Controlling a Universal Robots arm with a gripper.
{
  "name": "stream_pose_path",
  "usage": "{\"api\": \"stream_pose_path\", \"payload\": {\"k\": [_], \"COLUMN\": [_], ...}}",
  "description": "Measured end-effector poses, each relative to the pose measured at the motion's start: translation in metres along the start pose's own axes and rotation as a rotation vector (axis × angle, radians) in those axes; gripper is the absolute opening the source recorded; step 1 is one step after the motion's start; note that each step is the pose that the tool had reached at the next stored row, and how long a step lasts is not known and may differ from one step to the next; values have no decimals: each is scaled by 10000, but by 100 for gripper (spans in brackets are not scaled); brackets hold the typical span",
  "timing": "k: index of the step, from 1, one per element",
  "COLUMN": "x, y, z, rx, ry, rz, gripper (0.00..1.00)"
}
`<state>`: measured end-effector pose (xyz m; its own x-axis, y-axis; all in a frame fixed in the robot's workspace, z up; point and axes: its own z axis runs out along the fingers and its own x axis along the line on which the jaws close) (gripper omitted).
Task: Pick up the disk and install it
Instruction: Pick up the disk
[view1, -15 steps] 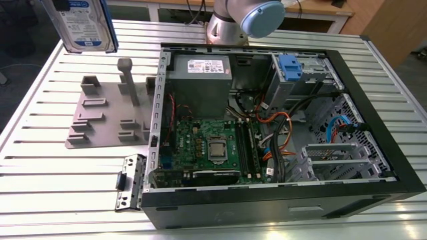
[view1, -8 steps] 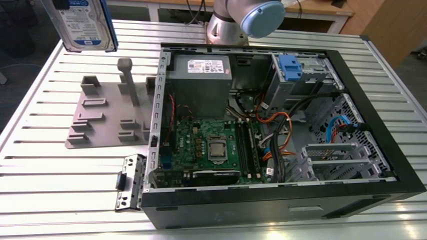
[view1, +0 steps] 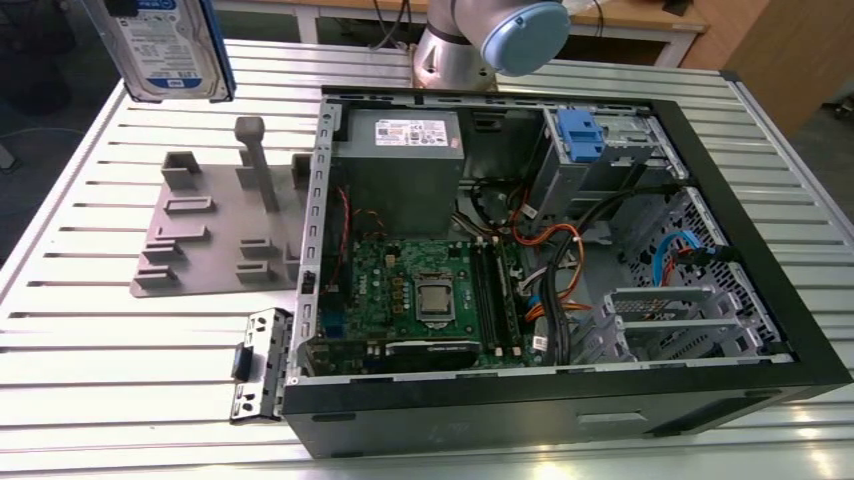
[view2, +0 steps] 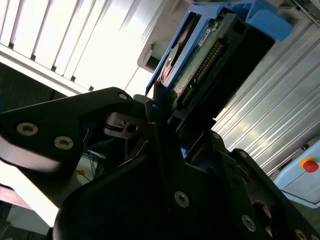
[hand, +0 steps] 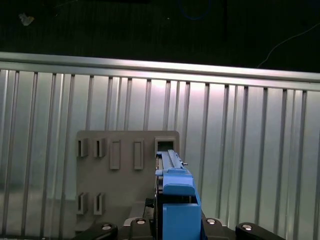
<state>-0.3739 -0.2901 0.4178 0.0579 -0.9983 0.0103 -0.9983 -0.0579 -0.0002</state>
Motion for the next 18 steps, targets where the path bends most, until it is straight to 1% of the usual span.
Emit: {"api": "stream_pose_path", "payload": {"k": [18], "x": [1], "y": [0], "z": [-62], "rx": [1], "ry": [0], "rz": [0], "gripper": [36]}}
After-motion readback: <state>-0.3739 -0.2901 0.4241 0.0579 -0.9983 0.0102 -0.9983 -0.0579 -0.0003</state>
